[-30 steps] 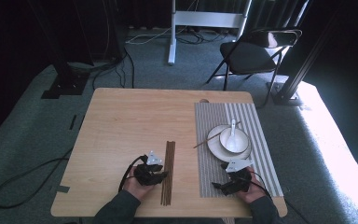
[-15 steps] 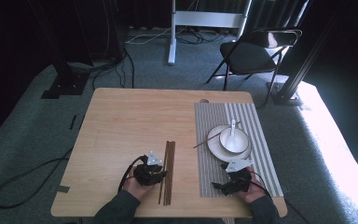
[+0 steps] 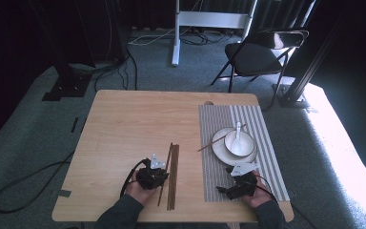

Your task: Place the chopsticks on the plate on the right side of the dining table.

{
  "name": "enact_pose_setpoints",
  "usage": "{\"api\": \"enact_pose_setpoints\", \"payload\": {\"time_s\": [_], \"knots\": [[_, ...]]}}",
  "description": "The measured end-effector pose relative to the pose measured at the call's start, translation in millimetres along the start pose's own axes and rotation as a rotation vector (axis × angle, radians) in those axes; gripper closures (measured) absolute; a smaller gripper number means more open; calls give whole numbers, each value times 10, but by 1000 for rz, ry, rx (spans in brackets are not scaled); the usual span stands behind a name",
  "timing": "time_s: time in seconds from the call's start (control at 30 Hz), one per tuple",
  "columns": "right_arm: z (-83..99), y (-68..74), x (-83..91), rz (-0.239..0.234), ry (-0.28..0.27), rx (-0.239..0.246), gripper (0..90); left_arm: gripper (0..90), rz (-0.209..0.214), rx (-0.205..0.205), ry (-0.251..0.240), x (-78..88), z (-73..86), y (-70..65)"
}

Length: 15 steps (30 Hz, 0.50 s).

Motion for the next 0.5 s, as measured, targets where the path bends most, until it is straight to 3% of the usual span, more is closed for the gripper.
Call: {"api": "enact_pose_setpoints", "payload": {"time_s": [0.5], "knots": [[0, 0, 0, 0, 0, 0, 123, 778, -44, 29, 4, 15, 4, 60]]}}
Point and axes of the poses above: each handheld gripper's, and its own axes: x roughly backward along the jaws, z roughly out of its underside, y roughly to its left, the point moved 1 cm from there along -x, roughly forward along the jaws, and after that the axes turned 1 degree about z, right-handed, at the moved point
